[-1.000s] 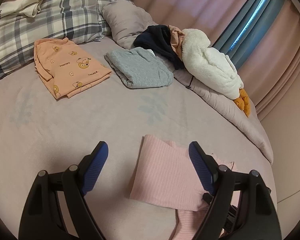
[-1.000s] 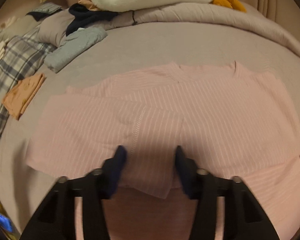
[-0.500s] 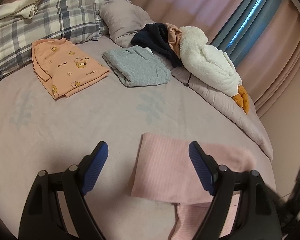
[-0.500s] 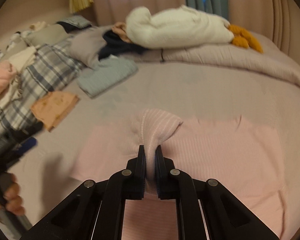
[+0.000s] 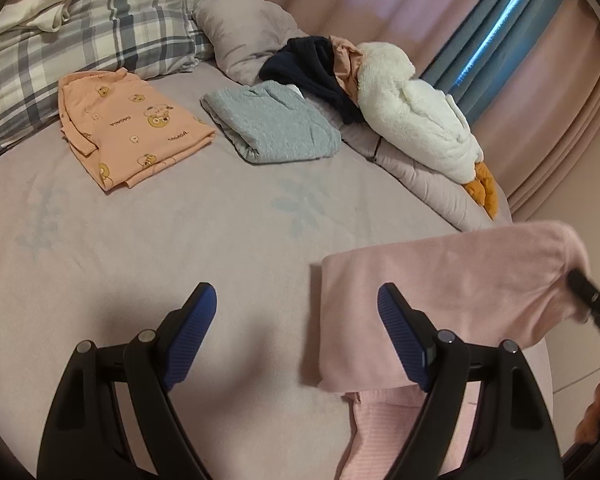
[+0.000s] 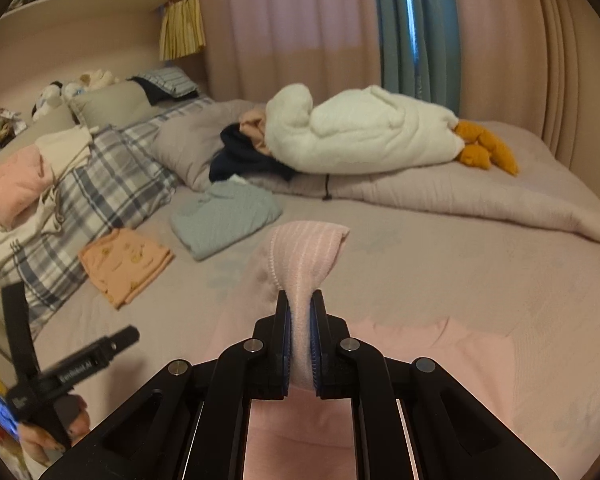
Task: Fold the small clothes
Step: 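Lift the held side and fold it over the sweater with the right gripper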
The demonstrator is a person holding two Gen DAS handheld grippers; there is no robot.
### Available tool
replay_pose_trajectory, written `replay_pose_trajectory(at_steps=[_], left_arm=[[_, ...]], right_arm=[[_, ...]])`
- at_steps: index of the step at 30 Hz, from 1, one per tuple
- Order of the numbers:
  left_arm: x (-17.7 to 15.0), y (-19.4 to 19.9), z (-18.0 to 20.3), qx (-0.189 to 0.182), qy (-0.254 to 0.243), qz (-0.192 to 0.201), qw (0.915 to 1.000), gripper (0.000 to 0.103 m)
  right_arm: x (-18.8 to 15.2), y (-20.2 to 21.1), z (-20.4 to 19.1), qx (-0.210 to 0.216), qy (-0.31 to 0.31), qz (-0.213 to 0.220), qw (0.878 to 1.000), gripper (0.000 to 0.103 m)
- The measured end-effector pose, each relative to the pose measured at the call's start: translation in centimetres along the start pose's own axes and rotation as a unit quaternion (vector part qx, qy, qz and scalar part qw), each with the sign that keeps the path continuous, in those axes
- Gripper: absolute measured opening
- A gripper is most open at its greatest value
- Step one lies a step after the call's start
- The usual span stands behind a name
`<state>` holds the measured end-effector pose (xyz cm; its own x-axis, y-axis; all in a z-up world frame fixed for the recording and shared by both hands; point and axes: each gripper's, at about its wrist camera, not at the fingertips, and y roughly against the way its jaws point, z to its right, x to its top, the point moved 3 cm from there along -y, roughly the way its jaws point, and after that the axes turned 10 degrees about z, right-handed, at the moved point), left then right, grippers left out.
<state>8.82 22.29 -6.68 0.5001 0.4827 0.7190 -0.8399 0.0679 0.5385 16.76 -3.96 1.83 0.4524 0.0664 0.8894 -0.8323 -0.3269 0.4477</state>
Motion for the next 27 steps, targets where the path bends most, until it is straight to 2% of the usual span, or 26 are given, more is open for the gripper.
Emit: replay_pose_trajectory(at_steps=[6,14,19,23,27], left_arm=[[-0.2,-0.5,0.4,-0.011,-0.007,-0.021,0.9997,0.082],[-1.8,-2.4,2.4,-0.052,-0.024,-0.059,0.9966,0.081],[-3.7,-4.7,4.0,-0.078,-0.033,-0.099,0.9915,0.06],[-5.3,-6.1,5.3,-0.097,-0.042,-0.126,0.9864,0.049],[-6.8,-7.2,6.4,-0.097,-0.063,-0.144,0.9828,0.04]], right_arm=[[1.8,1.5,1.4,-0.016,0.0,0.022,1.0,0.009],[2.8,2.5,3.5,-0.041,-0.01,0.034,0.999,0.009],[2.5,2.5,5.2,-0.063,-0.019,0.029,0.997,0.009],[1.8,2.1,6.6,-0.079,-0.027,0.016,0.996,0.009],[1.2,2.0,8.1,-0.096,-0.033,0.005,0.995,0.009]])
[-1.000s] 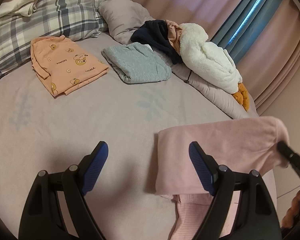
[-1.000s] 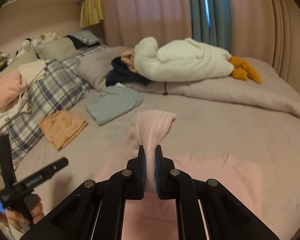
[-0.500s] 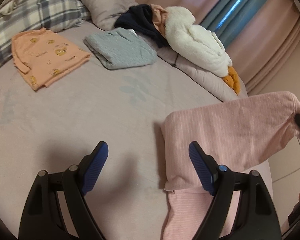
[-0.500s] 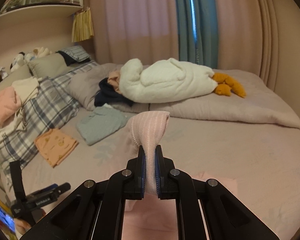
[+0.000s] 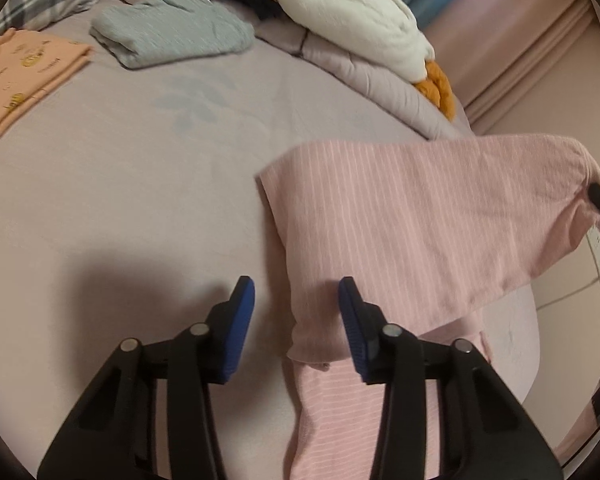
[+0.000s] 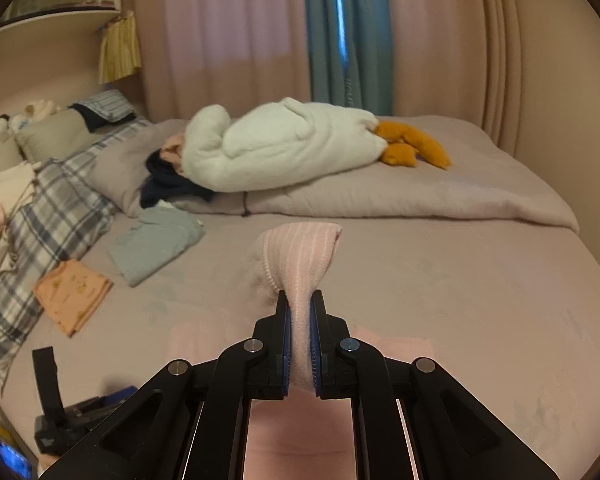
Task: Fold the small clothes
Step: 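Lift the held side and fold it over the sweater with the right gripper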
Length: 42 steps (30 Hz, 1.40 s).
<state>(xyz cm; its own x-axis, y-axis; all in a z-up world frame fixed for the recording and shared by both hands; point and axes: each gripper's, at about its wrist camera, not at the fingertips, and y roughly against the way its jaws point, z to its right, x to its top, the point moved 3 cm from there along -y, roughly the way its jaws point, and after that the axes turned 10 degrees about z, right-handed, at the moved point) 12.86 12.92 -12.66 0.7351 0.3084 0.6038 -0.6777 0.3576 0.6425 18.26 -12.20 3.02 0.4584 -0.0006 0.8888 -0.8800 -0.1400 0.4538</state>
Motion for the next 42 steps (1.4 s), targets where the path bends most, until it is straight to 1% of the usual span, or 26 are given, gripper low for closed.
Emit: replay_pose_trajectory(at_steps=[5,10,20,31,42], left_arm=[[-1.0,-1.4,0.6,0.003,-0.015,-0.019,0.9997,0.04],[-1.4,-2.0,0.9,0.001,-0.022,-0.025,0.9994,0.04],[-2.3,-3.8,1.1,0.008,-0.024,-0.046,0.9986,0.043],[-2.6,-4.6,1.1,0.018,-0.032,-0.045,0.9983,0.045],[-2.9,-4.6,1.0,0.025,-0.041,-0.044,0.9979,0.045]], right_arm=[[-0.7,-0.6,1.8,-0.019,-0.01,-0.013,1.0,0.009],[-1.3,-1.1,3.0,-0.041,-0.008,-0.022,0.999,0.009],[-2.9,-1.9,5.6,-0.059,-0.023,-0.045,0.997,0.009],[-5.7,-3.3,8.8,-0.083,-0.043,-0.087,0.992,0.009],[-8.6,-5.0,10.6,-0.097,-0.054,-0.128,0.985,0.009]])
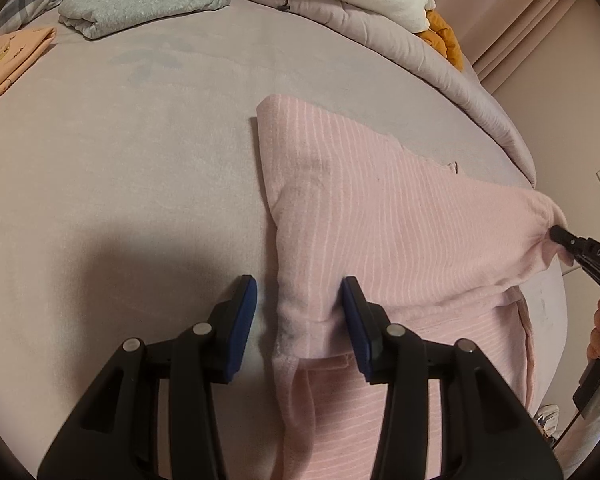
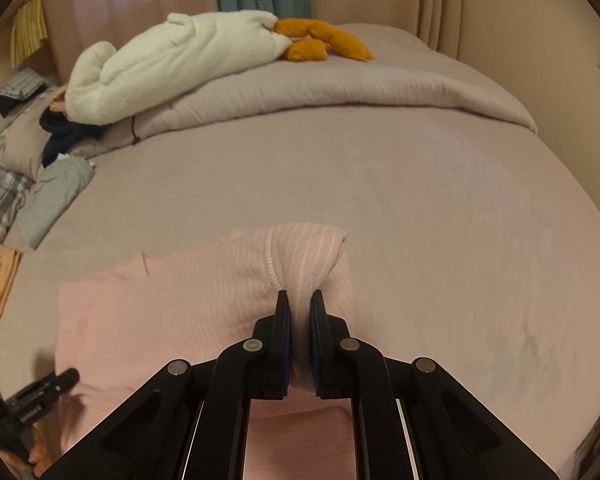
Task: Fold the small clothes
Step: 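Lift the held side and fold it over the sweater with the right gripper, then lower the folded side onto the sweater and open the right gripper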
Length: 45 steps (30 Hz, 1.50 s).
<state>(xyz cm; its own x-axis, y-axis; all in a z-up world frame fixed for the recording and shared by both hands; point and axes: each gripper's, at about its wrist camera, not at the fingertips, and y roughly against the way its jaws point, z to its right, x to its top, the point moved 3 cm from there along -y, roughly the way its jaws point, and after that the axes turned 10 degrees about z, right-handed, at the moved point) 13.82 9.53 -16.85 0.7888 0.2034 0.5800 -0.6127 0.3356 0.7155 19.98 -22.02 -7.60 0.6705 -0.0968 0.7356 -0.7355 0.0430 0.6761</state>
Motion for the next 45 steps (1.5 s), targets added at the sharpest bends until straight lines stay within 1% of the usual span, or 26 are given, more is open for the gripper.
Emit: replay_pose_trajectory(at_steps=[10,19,33,37,40,42,45], left_arm=[[0.1,-0.2,0.1,0.003,-0.004,0.001,1.0,0.045],[0.1,-0.2,0.2,0.004,-0.006,0.001,1.0,0.046],[-0.1,-0.5,0.4,0.007,-0.013,0.003,0.9999,0.046],[-0.1,-0.5,0.5,0.008,-0.013,0.003,0.9999,0.046],[-0.1,-0.5,0.5,0.008,-0.013,0.003,0.9999,0.046],[-0.1,-0.5,0.5,0.008,-0.013,0.003,0.9999,0.046],[-0.1,-0.5,0.5,0.007,-0.012,0.003,0.9999,0.046]], right_arm=[[-2.0,-2.1,1.0,-0.009,-0.006,-0.04,0.999,0.009],[-3.0,-3.3,1.5,-0.012,-0.014,-0.061,0.998,0.009],[-4.3,-4.9,1.9,-0.017,-0.025,-0.083,0.996,0.009],[-4.2,-5.2,2.1,-0.019,-0.022,-0.085,0.996,0.009],[-3.8,-4.7,2.4,-0.017,-0.029,-0.083,0.996,0.01],[-3.5,-3.9,2.9,-0.032,-0.026,-0.075,0.996,0.013],[-2.7,-2.4,3.5,-0.086,-0.001,-0.046,0.995,0.013]])
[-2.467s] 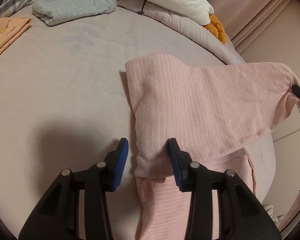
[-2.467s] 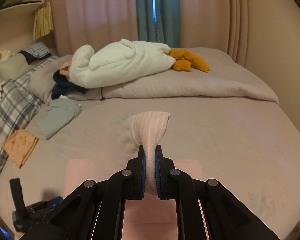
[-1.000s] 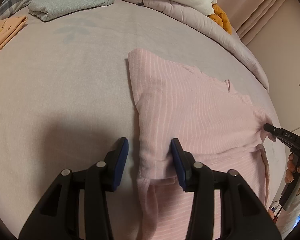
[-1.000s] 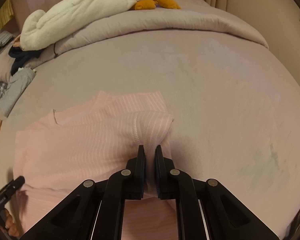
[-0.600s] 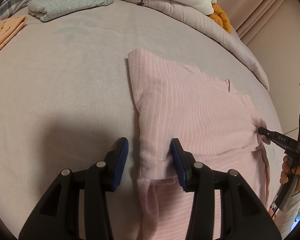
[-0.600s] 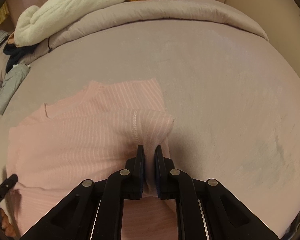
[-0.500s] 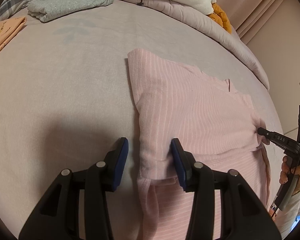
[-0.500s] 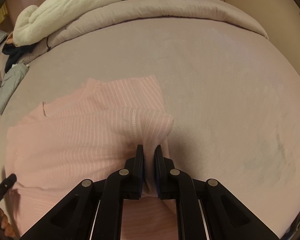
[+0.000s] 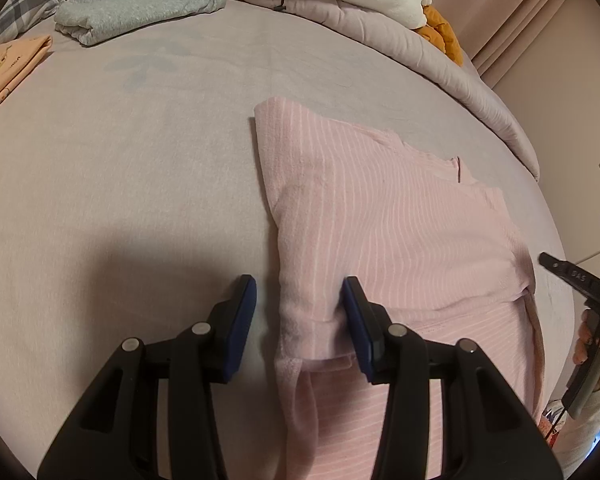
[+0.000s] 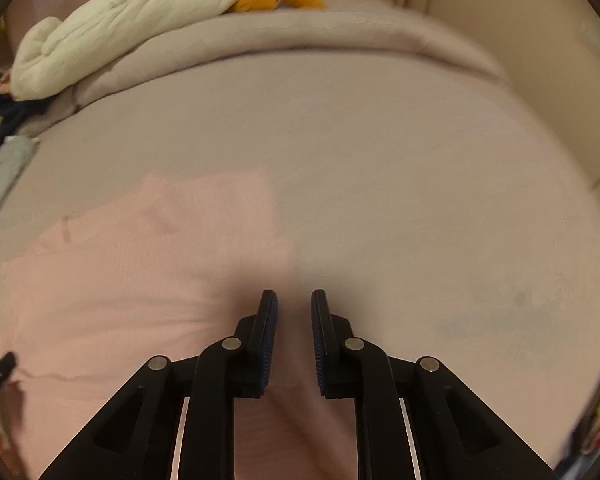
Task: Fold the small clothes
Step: 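Lower the folded side onto the sweater and open the right gripper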
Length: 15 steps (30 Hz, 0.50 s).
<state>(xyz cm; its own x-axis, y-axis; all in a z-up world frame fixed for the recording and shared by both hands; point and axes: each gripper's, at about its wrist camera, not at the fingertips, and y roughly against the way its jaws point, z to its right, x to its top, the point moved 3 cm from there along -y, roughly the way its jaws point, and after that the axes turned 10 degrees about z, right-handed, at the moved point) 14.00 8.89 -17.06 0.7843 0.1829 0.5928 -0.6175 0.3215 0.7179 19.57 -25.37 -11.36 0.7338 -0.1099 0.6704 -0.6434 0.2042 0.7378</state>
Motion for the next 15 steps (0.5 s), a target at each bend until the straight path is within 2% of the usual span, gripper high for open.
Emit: replay_pose_trajectory(at_steps=[3,6,9,15], left_arm=[[0.0,0.0,0.0,0.001,-0.001,0.0,1.0,0.046],[0.0,0.0,0.0,0.003,-0.003,0.001,1.0,0.046],[-0.1,0.0,0.1,0.004,-0.005,0.003,1.0,0.047],[-0.2,0.0,0.3,0.006,-0.008,0.005,0.9999,0.047]], right_arm=[[0.4,1.3,0.4,0.007,-0.002,0.016,1.0,0.013],[-0.1,1.9,-0.6,0.057,0.0,0.013,0.998,0.013],[-0.9,1.2,-1.9,0.086,0.004,0.0,0.996,0.013],[-3.1,-1.5,-2.0,0.067,0.01,-0.035,0.997,0.013]])
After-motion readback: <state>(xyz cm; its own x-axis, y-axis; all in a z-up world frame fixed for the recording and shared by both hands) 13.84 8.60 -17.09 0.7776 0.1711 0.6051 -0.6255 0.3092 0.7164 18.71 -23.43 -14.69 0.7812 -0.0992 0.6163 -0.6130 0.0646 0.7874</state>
